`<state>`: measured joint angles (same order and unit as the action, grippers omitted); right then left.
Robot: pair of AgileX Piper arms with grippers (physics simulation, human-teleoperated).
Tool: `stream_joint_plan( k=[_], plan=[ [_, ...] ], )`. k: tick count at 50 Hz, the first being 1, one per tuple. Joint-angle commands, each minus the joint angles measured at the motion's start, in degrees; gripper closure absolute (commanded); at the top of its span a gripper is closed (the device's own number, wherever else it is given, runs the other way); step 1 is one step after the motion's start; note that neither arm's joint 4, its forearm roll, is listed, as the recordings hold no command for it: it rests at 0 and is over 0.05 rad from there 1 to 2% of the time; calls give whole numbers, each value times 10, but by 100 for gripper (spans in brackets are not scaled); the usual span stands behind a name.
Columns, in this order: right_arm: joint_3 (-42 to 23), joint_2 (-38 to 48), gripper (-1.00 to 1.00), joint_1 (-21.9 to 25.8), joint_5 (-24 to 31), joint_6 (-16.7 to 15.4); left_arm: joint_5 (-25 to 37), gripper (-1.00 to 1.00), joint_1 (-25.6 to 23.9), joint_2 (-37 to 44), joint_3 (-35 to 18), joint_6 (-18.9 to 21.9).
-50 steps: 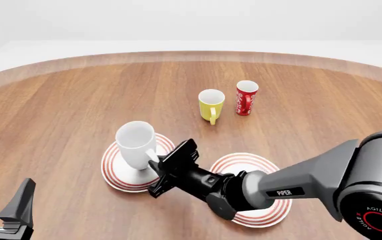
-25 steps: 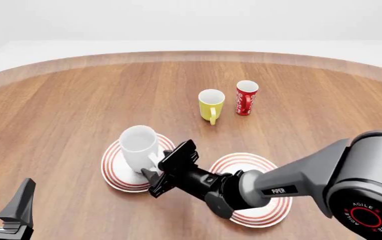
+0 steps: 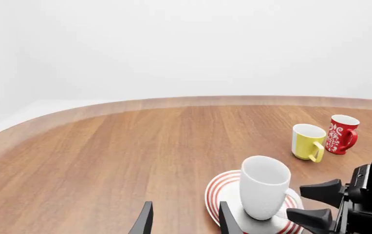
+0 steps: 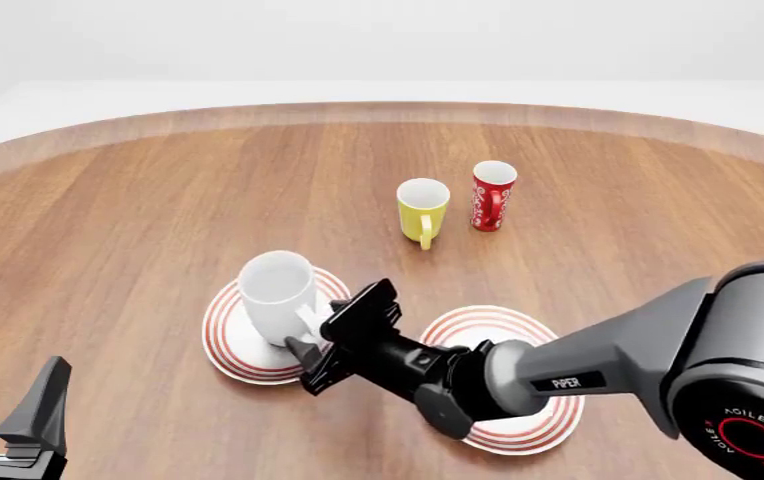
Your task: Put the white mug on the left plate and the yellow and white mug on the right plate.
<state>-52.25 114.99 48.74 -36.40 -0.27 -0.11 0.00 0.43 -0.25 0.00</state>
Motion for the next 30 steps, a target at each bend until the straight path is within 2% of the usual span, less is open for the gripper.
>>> stream_joint_plan(
  k=[1, 30],
  plan=[
    [29, -35, -100, -2, -2, 2, 0, -100, 0, 0, 0, 0],
    [102, -130, -100, -45, -13, -9, 0, -100, 0, 0, 0, 0]
  ],
)
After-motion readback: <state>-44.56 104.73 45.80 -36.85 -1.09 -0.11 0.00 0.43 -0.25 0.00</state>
